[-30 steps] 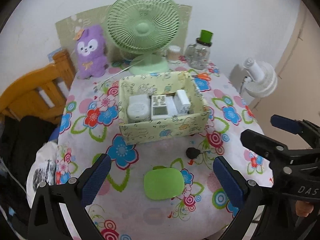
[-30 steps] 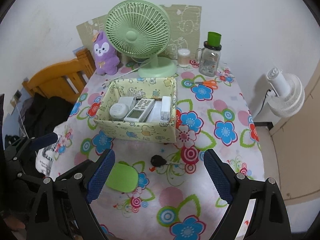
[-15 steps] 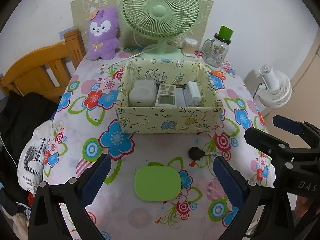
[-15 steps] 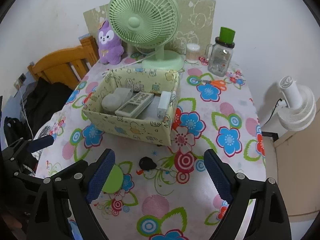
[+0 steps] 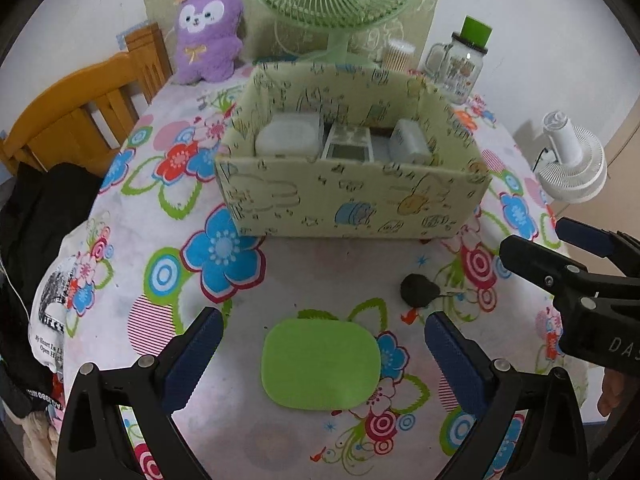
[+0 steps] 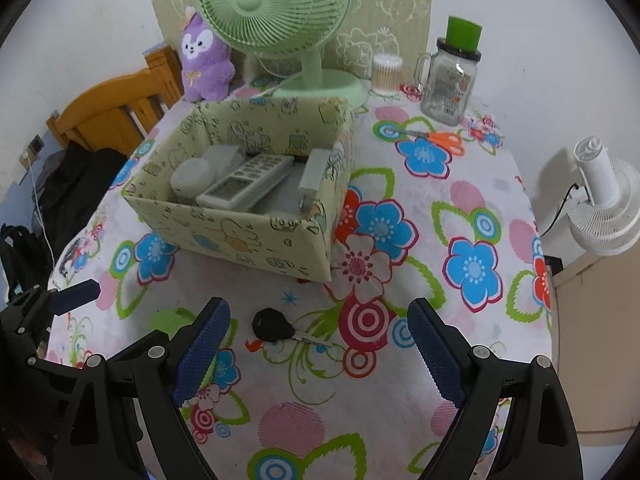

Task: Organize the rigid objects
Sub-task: 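Move left tool over green lid while right tool approaches black car key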

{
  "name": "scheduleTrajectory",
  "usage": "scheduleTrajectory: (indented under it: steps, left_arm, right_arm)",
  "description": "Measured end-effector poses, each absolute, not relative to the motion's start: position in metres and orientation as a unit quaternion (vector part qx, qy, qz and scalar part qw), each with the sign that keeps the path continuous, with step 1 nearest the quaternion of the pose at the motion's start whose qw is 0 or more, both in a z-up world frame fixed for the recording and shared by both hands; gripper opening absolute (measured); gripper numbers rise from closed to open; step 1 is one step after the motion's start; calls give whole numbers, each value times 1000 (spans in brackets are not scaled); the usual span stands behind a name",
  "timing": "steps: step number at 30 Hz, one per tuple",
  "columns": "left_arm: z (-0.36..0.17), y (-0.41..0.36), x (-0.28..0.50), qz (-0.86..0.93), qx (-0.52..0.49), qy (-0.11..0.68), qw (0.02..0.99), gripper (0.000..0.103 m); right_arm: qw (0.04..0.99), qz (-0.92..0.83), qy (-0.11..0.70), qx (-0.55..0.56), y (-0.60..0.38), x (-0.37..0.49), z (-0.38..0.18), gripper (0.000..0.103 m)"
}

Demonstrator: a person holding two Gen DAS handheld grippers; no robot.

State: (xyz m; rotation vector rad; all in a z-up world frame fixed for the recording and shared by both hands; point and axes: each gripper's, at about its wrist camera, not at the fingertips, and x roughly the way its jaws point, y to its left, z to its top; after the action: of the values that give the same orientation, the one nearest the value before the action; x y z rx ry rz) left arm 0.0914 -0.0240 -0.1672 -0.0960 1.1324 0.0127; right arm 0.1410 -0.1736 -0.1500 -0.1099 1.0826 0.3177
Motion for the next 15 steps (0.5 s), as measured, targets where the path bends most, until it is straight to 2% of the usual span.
scheduleTrajectory:
  steps: [15]
  left_arm:
    - [-220,-29,94,-10,-24,584,812,102]
  right_arm:
    - [818,130,558,-52,-170,149,-204,92]
